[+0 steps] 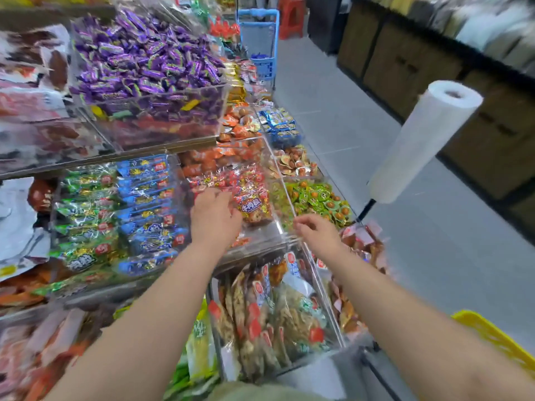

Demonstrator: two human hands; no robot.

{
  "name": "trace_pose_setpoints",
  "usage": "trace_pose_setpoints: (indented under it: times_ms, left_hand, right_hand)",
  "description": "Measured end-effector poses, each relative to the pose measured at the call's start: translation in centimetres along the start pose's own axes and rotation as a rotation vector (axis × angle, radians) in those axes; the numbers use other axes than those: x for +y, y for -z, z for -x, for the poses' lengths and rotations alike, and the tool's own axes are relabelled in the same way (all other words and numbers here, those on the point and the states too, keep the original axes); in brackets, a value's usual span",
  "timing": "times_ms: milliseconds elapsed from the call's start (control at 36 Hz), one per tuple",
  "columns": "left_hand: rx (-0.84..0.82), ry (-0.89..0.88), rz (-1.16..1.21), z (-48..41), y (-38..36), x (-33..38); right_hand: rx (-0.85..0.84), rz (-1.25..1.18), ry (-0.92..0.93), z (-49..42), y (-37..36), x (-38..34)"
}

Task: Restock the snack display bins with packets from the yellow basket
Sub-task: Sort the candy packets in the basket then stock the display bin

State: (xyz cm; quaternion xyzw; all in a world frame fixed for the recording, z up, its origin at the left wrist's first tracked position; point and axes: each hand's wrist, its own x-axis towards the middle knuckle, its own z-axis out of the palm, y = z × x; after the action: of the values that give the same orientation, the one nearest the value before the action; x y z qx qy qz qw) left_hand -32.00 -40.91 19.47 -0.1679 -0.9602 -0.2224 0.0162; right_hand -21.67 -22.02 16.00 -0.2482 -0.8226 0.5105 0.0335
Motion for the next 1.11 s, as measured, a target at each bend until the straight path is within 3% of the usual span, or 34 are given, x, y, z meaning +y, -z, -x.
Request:
trace_pose_setpoints:
  times_ms: [83,167,278,556,639,750,944,1111]
  left_hand:
    - [-0.161,-0.074,0.181,3.5,-2.6,3.9]
    - [-0.345,-0.123,0.185,7.1,-6.0,6.8]
    - [-0.631,-0.142,0.206,12.5,-10.5,9.2]
    - [-1.133,0.201,0.153,26.3,-19.1,8.9]
    - [-1.149,0.438,0.183,29.1,-20.2,10.0]
    - [-1.167,0.497,0.178,31.5,-21.2,13.1]
    - [-1.175,0.301,0.128,32.5,-24.5,19.3]
    - [-1.281,0.162,0.034,32.4,-27.7,23.3]
  right_hand:
    - [0.086,-0.075,-0.147,3.4,2.0,4.2]
    - [0.128,-0.121,-0.33,7.9,3.8,9.5]
    - [0.048,-0.125,-0.55,14.5,6.4,16.5]
    - [0.087,-0.261,-1.114,35.0,10.6,29.0]
    - [0.143,-0.404,-1.225,40.2,11.1,31.2]
    - [0.231,-0.563,-1.278,43.7,12.8,33.0]
    - [0.393,-0.597,-1.177,44.4,16.6,34.1]
    - [0.293,-0.579,-1.248,44.9,17.4,34.2]
